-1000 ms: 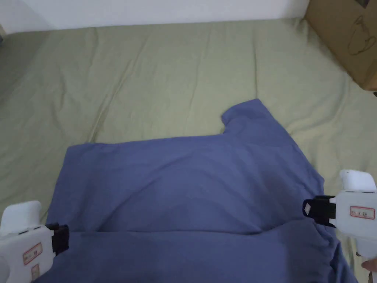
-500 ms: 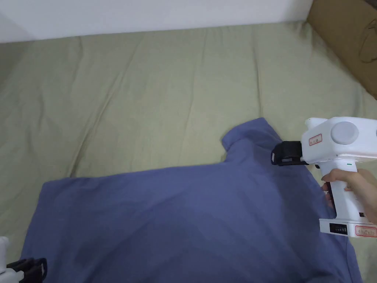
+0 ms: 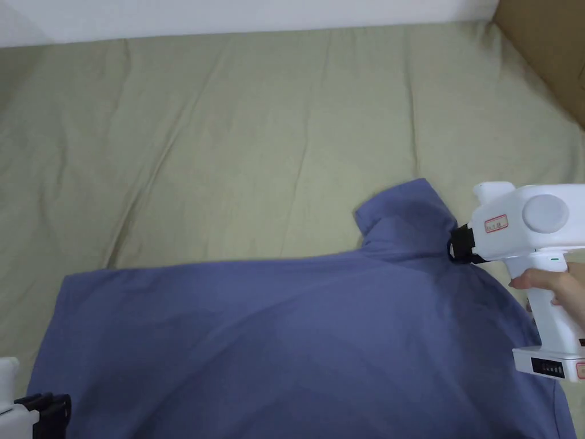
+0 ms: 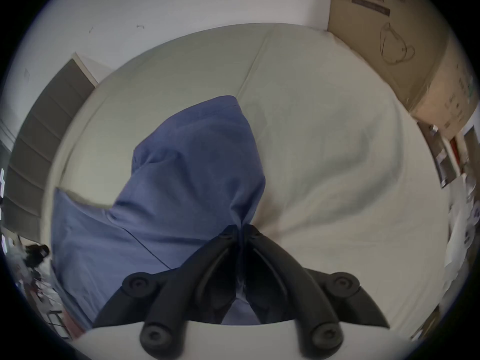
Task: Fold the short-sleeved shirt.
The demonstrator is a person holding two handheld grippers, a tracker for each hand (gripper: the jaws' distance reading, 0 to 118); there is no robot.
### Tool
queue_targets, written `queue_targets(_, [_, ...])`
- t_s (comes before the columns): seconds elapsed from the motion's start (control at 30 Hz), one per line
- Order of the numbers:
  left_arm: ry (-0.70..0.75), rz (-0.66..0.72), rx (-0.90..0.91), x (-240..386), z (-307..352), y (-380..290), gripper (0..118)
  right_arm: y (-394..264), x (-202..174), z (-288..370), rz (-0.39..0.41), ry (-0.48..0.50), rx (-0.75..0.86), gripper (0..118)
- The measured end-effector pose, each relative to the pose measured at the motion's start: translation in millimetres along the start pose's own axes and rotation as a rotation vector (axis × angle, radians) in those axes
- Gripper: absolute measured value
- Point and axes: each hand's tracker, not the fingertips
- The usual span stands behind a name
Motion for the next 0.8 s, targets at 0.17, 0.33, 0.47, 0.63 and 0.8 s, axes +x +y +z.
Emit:
queue_targets(0.17, [0.006, 0.013, 0.035, -11.9, -12.2, 27.7, 2, 4.9, -6.1, 1.5, -0.020, 0.003, 0.007, 5])
queue_targets(0.33, [0.020, 0.034, 0.055, -26.3, -44.4, 82.7, 115, 7.6, -5.6, 8.5, -0.038, 0.008, 0.009, 5])
queue_targets(0.47, [0.038, 0.037, 0.052, -31.3, -80.1, 125.6, 113, 7.4, -8.4, 6.9, -0.038, 0.004, 0.002, 5])
queue_targets(0.63, [-0.002, 0.149, 0.007, -42.9, -127.4, 152.9, 105, 7.4, -9.8, 5.7, -0.044, 0.004, -0.004, 5])
queue_targets(0.8, [0.066, 0.033, 0.005, -31.0, -130.6, 151.3, 84, 8.3, -8.4, 5.1, -0.055, 0.010, -0.007, 5])
